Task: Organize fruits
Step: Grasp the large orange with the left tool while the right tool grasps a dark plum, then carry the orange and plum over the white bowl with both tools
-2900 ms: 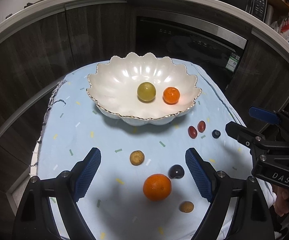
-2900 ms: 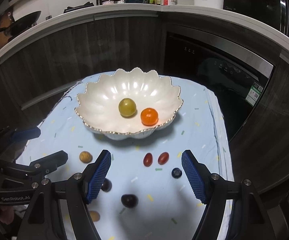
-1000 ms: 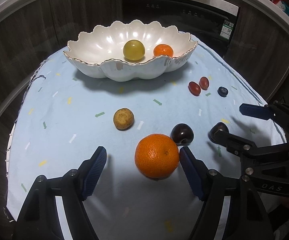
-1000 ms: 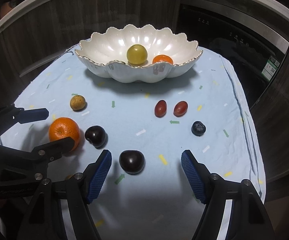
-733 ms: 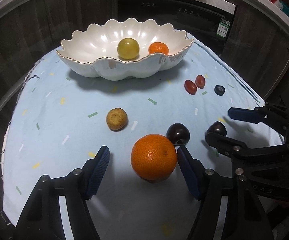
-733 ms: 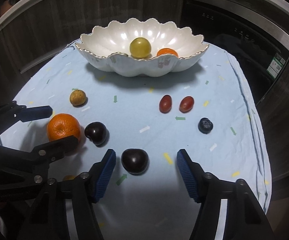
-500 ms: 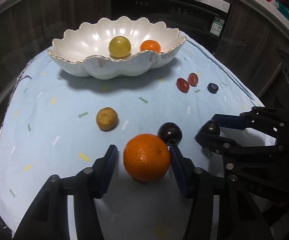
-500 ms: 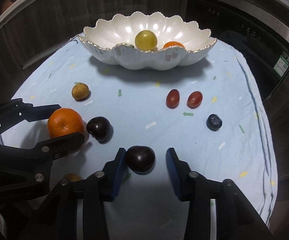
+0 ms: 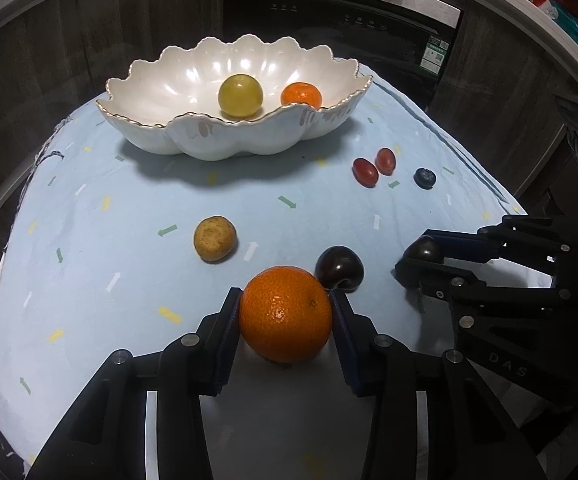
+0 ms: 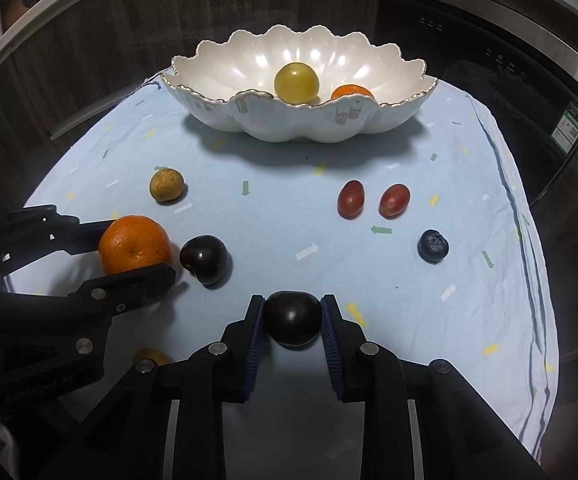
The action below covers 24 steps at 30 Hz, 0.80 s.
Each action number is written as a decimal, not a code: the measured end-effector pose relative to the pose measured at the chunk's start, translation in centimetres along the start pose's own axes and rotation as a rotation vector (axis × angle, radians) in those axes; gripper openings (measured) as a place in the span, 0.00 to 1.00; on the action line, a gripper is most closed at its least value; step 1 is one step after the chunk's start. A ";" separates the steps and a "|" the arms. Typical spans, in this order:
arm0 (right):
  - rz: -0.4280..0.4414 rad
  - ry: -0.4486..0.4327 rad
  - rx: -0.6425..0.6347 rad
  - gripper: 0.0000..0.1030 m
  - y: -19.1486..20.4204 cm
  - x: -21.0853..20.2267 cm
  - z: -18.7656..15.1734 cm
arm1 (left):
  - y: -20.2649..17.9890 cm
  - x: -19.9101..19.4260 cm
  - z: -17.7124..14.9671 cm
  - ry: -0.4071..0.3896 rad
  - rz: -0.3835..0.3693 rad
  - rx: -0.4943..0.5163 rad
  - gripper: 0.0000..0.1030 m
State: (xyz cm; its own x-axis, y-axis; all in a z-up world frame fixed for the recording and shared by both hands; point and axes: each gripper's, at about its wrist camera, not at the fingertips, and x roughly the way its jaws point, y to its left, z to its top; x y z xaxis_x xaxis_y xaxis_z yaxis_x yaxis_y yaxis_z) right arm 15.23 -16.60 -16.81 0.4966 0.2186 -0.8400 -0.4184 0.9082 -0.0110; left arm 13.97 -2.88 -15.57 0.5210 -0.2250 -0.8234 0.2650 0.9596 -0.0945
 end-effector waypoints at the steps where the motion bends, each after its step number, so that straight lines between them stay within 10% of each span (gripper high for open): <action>1: 0.000 -0.002 0.001 0.28 0.0 -0.1 0.0 | 0.0 -0.1 0.0 -0.001 0.002 -0.002 0.41; 24: -0.008 -0.108 0.018 0.28 -0.5 -3.4 3.7 | 1.5 -3.6 3.7 -0.091 0.030 -0.047 0.41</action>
State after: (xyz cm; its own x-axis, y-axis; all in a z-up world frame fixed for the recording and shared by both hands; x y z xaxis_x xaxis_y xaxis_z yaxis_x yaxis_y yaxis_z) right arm 16.58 -16.50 -11.91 0.5792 0.2475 -0.7767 -0.4006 0.9162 -0.0068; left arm 15.50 -1.29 -10.65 0.6006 -0.2083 -0.7719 0.2107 0.9726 -0.0985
